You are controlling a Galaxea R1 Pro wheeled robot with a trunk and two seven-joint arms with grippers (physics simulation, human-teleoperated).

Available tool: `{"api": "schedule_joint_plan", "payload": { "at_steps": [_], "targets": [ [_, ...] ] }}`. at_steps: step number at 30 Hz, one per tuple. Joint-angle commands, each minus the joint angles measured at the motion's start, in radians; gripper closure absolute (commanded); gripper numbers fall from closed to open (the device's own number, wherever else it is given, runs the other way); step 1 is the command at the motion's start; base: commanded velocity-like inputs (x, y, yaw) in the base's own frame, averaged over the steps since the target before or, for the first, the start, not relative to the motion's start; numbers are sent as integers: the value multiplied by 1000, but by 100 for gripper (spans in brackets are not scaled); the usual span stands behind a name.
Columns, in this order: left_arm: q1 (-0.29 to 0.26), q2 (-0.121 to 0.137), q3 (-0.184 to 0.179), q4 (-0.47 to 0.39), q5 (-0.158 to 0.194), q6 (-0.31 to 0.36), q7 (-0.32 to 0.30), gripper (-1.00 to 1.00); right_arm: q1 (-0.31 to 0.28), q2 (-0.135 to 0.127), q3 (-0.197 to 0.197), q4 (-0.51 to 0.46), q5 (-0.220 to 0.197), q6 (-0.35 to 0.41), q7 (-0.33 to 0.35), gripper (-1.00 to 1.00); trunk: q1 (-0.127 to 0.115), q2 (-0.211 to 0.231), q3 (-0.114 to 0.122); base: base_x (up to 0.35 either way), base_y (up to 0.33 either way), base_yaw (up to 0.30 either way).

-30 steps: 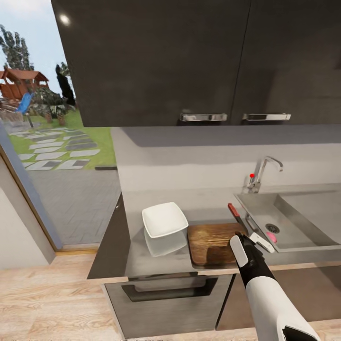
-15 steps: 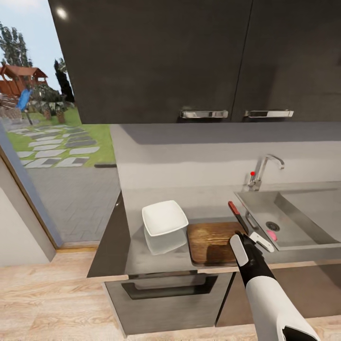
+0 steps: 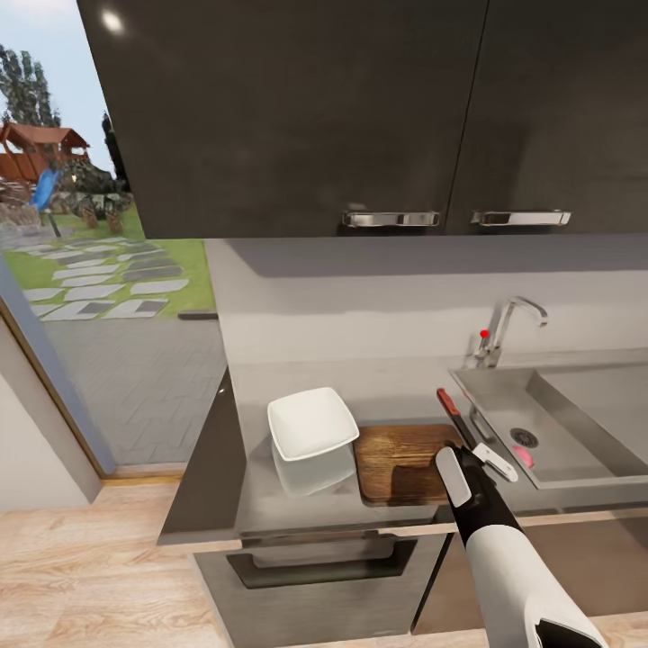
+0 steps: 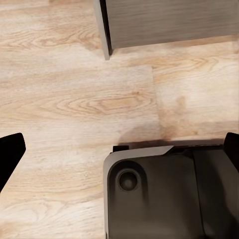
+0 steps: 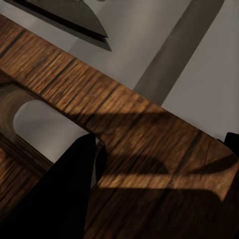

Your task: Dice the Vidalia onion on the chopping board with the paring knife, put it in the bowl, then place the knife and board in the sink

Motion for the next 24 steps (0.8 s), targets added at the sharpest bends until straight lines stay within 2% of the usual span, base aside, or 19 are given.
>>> {"api": "schedule_joint_plan", "payload": {
  "at_steps": [1,15,16,24],
  "targets": [
    [0,1,-2,-1,0,-2,0,-100,0,0,0,-4,30,10,-4,100,1,-1,-2,10,0,0],
    [0,1,-2,1,0,-2,0,-100,0,0,0,-4,30,10,-4,100,1,-1,-2,1,0,0],
    [0,1,-2,2,0,-2,0,-100,0,0,0,-4,30,10,-4,-100,1,-1,-2,0,0,0],
    [0,1,-2,3,0,-2,0,-100,0,0,0,-4,31,10,-4,-100,1,-1,-2,0,0,0]
  ]
}}
